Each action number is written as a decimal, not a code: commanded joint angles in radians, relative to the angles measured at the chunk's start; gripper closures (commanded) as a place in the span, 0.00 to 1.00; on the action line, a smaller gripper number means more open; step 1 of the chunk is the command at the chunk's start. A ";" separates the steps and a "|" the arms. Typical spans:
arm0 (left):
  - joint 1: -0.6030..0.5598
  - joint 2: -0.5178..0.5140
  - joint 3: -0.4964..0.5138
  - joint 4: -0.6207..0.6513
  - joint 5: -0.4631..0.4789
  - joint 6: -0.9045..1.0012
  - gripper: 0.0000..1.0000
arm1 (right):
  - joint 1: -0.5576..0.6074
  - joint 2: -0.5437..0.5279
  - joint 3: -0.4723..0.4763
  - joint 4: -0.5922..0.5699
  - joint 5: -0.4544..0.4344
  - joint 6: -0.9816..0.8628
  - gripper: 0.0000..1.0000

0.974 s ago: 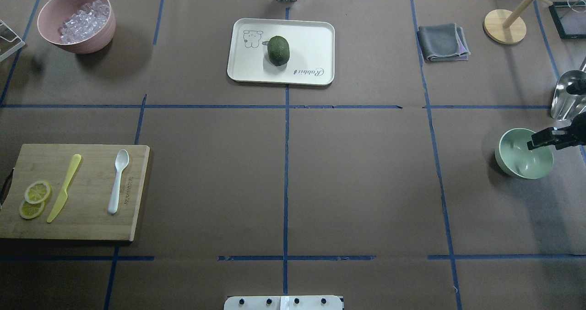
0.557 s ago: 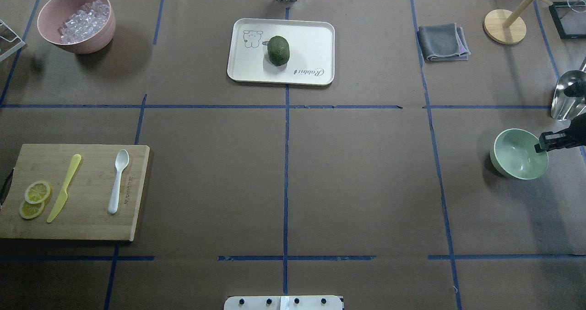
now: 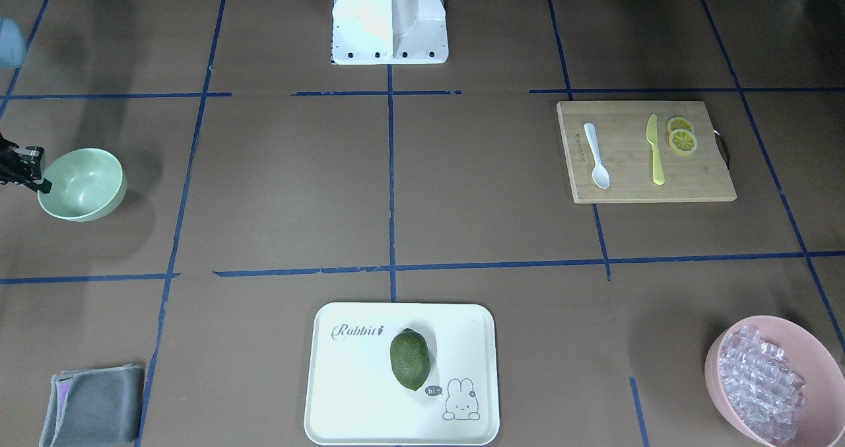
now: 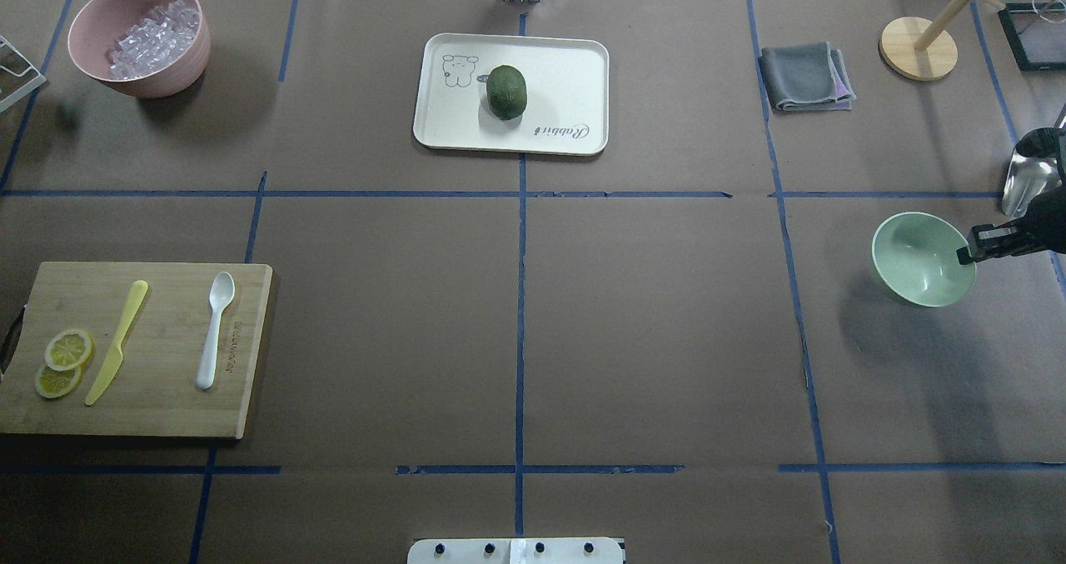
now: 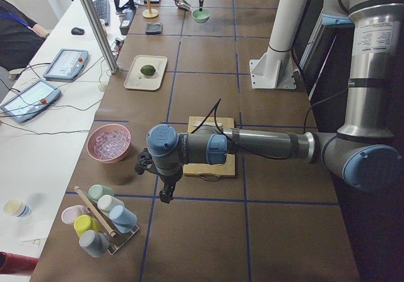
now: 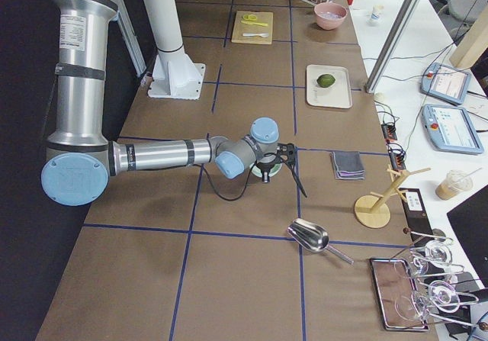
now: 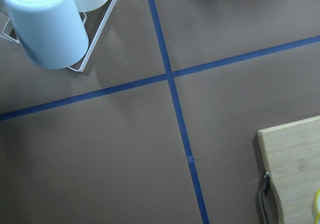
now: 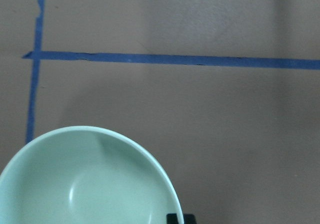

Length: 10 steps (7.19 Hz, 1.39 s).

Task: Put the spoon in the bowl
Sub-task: 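Lower the right gripper to the pale green bowl rim and grasp it, then carry the green bowl with the right gripper to the table center and set it down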

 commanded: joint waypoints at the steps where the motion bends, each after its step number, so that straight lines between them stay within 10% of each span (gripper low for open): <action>1: 0.000 0.000 0.001 -0.004 0.000 0.000 0.00 | -0.077 0.146 0.095 -0.122 -0.007 0.238 1.00; 4: 0.000 0.000 0.001 -0.005 0.000 0.000 0.00 | -0.288 0.453 0.095 -0.369 -0.151 0.502 1.00; 10: 0.000 -0.001 0.000 -0.007 0.000 0.000 0.00 | -0.605 0.740 -0.108 -0.379 -0.446 0.824 1.00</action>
